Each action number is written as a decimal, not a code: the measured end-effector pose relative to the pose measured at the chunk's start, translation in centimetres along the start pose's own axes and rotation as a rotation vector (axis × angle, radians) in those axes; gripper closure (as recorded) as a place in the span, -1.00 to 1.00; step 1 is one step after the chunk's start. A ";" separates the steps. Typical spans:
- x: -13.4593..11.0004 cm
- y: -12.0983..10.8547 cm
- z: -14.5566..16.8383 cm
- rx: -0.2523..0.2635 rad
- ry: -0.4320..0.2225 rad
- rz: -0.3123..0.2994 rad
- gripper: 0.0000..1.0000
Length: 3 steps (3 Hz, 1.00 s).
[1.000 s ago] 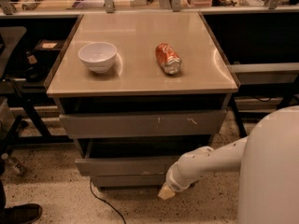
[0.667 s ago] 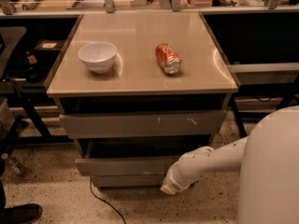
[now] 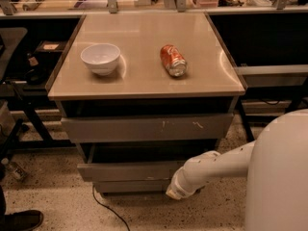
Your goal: Close middle drawer
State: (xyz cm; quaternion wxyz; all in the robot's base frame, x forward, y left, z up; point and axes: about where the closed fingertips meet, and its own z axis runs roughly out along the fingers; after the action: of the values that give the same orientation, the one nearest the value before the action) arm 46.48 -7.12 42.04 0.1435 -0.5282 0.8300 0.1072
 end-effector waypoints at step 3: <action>-2.1 -4.9 2.8 0.054 -0.017 0.019 1.00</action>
Offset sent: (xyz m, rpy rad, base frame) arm 0.0645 0.0050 -0.0248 -0.0073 -0.0552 -0.0524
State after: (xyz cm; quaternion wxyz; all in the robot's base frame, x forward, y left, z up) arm 52.08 -6.49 40.02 0.1637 -0.5153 0.8363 0.0904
